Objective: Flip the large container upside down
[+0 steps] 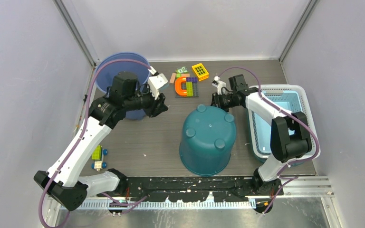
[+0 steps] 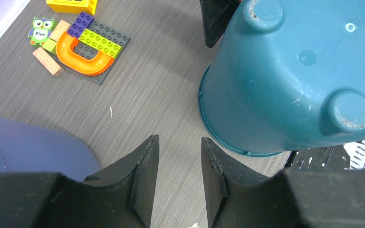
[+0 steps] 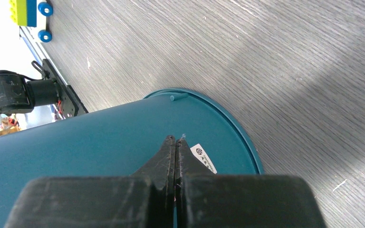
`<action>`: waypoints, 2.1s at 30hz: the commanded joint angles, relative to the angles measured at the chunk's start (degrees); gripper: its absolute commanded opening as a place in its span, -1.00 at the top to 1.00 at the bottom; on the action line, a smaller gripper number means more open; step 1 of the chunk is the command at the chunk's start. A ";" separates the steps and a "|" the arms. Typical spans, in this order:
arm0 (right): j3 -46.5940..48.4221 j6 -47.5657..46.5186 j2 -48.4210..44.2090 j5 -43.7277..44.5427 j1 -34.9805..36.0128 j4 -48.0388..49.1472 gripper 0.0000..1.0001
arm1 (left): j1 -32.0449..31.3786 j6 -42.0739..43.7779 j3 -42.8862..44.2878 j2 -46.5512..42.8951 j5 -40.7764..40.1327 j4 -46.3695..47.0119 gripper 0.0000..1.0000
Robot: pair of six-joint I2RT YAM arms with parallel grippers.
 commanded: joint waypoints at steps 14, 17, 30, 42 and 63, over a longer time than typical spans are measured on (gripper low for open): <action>7.98 -7.90 -13.19 12.24 -1.31 -6.34 -0.40 | -0.19 2.93 1.96 -2.03 -3.74 0.45 -0.49; 9.86 -11.26 -16.82 16.92 -1.60 -8.96 -0.67 | -0.19 3.11 1.86 -2.14 -4.61 0.29 -0.77; 21.59 -31.30 -30.37 35.21 -2.15 -33.32 -1.00 | -0.28 5.83 2.58 -0.75 -15.43 -1.76 -0.99; 23.31 -48.56 -35.24 30.25 -2.01 -64.82 -1.00 | -0.28 6.94 0.68 1.44 -21.28 -2.19 -0.99; 7.01 -30.06 -35.59 12.38 7.31 -36.33 -1.00 | -0.26 7.40 -0.78 -0.54 -22.46 -1.44 -0.99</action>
